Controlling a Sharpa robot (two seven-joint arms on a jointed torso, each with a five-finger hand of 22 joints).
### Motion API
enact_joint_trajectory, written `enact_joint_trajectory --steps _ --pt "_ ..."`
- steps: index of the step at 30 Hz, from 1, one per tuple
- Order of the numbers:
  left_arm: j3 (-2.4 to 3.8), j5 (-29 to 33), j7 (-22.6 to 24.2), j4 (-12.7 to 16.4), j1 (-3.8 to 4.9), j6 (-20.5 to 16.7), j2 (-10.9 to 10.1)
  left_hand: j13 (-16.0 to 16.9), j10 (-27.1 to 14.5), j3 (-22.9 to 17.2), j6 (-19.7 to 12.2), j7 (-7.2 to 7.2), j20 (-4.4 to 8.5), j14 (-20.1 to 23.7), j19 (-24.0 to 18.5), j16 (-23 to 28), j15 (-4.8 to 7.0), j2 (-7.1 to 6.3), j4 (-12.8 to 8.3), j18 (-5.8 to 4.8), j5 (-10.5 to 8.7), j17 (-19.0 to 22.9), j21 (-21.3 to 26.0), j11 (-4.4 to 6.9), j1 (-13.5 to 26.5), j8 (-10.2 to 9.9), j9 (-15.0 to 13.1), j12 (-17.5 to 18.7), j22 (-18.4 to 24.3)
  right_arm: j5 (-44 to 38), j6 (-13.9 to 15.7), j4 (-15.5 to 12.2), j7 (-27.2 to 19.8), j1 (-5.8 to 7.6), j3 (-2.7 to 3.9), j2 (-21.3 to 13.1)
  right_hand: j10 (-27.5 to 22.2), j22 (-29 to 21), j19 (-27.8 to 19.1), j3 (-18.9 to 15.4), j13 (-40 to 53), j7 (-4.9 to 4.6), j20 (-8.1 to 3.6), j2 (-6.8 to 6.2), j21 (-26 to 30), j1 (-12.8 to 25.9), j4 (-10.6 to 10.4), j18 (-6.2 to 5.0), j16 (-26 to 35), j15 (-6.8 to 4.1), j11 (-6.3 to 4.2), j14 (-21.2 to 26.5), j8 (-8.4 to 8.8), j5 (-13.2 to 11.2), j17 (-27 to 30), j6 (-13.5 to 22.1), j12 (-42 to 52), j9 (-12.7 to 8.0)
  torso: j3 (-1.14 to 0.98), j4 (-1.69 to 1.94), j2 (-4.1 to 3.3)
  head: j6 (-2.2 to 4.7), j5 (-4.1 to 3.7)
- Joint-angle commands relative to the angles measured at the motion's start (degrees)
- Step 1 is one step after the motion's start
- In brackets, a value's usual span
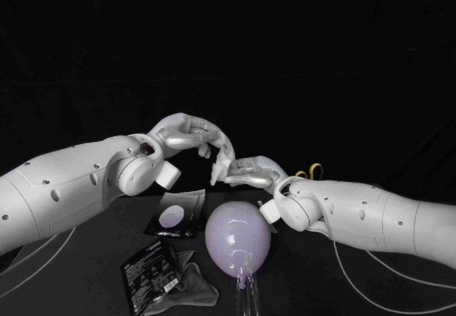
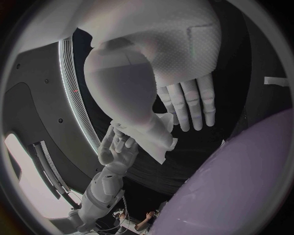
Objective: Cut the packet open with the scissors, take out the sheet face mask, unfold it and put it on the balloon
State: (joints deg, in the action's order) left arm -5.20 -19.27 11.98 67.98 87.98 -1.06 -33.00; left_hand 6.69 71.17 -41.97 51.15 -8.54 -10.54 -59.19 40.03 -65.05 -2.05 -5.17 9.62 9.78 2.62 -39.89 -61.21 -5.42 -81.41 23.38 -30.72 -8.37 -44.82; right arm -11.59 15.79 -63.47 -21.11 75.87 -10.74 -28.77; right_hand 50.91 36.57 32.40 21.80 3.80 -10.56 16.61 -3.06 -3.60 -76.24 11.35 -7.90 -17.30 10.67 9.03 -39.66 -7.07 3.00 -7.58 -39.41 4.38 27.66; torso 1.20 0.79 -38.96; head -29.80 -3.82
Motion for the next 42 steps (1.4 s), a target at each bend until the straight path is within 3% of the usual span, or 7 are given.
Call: enact_joint_trajectory --steps 1,3,5,12,22,29,42 --pt "0.1 0.66 0.52 0.2 0.13 1.12 0.13 0.08 0.1 -0.25 0.14 -0.45 0.49 -0.34 -0.05 -0.46 0.08 -0.16 0.06 0.66 0.18 -0.1 -0.41 0.12 -0.59 0.39 -8.05 0.25 -0.06 1.57 -0.57 -0.24 -2.16 0.17 0.08 -0.13 1.05 -0.77 0.03 0.02 -0.07 -0.29 -0.03 0.92 0.06 0.08 0.35 0.06 0.37 0.49 0.07 -0.49 -0.64 -0.28 0.12 -1.12 -0.01 -0.07 0.09 0.0 -0.02 0.11 -0.08" --pt "0.1 0.66 0.51 0.24 0.13 1.17 0.12 0.08 0.1 -0.25 0.14 -0.45 0.49 -0.34 -0.05 -0.46 0.08 -0.16 0.06 0.66 0.18 -0.1 -0.41 0.12 -0.59 0.39 -8.05 0.25 -0.06 1.89 -0.4 -0.33 -2.43 0.23 0.1 -0.31 1.31 -1.02 0.1 0.08 -0.06 -0.31 -0.02 1.03 0.05 0.08 0.42 -0.02 0.38 0.5 0.14 -0.71 -0.74 -0.28 0.14 -1.41 0.01 -0.09 0.08 -0.01 -0.02 0.1 -0.05" --pt "0.1 0.67 0.48 0.31 0.13 1.2 0.09 0.09 0.1 -0.25 0.14 -0.45 0.5 -0.37 -0.04 -0.59 0.08 -0.16 0.06 0.66 0.18 -0.1 -0.48 0.12 -0.59 0.38 -8.08 0.26 -0.11 2.21 -0.37 -0.39 -2.67 0.28 0.11 -0.47 4.03 -1.88 0.41 0.93 0.12 -0.28 -0.12 1.93 0.03 -0.03 0.56 -0.76 -0.12 0.14 1.25 -2.53 -1.76 -0.25 -0.02 -3.89 0.92 0.02 0.06 -0.01 -0.02 0.07 0.04" --pt "0.1 0.66 0.38 0.27 0.13 1.25 0.05 0.11 0.11 -0.25 0.14 -0.45 0.5 -0.39 -0.04 -0.7 0.08 -0.15 0.06 0.66 0.18 -0.1 -0.54 0.12 -0.59 0.37 -8.11 0.27 -0.15 2.76 -0.73 -0.7 -3.16 0.35 0.14 -0.74 6.81 -4.04 1.34 3.3 -0.2 0.0 0.08 2.09 -0.01 0.8 1.18 -1.61 0.38 0.01 1.87 -4.1 -1.83 -0.25 0.28 -6.34 0.61 -0.93 0.0 0.0 0.0 0.17 0.04" --pt "0.1 0.75 0.4 -0.25 0.13 1.18 0.06 0.13 0.11 -0.25 0.14 -0.45 0.52 -0.45 -0.01 -0.92 0.09 -0.14 0.04 0.67 0.18 -0.11 -0.67 0.13 -0.61 0.36 -8.16 0.3 -0.22 2.82 -1.3 -0.39 -2.96 0.45 0.17 -1.4 7.82 -5.5 1.65 5.61 -0.25 0.12 0.1 2.26 0.0 1.2 1.64 -1.57 1.07 0.06 2.05 -4.45 -1.64 -0.29 0.6 -7.58 -0.1 -1.62 0.07 -0.05 -0.03 0.32 -0.05" --pt "0.1 0.82 0.39 -0.37 0.13 1.13 0.11 0.16 0.11 -0.26 0.13 -0.46 0.55 -0.63 0.03 -1.24 0.09 -0.1 0.02 0.68 0.18 -0.29 -0.82 0.12 -0.65 0.34 -8.22 0.33 -0.32 2.48 -1.99 0.08 -2.11 0.47 0.17 -1.66 3.63 -7.28 1.65 5.3 -0.33 -0.5 0.14 -0.12 0.05 2.25 2.54 -0.81 2.96 1.13 3.68 -2.56 -0.48 -0.26 1.36 -6.94 -1.0 -2.66 0.03 0.0 -0.03 0.35 -0.06" --pt "0.09 0.84 0.24 -0.4 0.13 1.15 0.18 0.22 0.16 -0.26 0.12 -0.47 0.6 -1.12 0.1 -1.91 0.1 -0.07 0.0 0.69 0.18 -0.89 -1.06 0.12 -0.68 0.32 -8.32 0.35 -0.46 2.53 -2.89 0.23 -1.89 0.47 0.17 -1.47 1.96 -8.89 1.71 4.01 -0.19 -0.56 0.06 0.09 -0.04 3.1 2.08 -0.21 3.93 1.62 4.22 -1.85 0.11 -0.28 1.71 -6.7 -0.76 -3.25 0.06 -0.02 -0.05 0.23 -0.17"
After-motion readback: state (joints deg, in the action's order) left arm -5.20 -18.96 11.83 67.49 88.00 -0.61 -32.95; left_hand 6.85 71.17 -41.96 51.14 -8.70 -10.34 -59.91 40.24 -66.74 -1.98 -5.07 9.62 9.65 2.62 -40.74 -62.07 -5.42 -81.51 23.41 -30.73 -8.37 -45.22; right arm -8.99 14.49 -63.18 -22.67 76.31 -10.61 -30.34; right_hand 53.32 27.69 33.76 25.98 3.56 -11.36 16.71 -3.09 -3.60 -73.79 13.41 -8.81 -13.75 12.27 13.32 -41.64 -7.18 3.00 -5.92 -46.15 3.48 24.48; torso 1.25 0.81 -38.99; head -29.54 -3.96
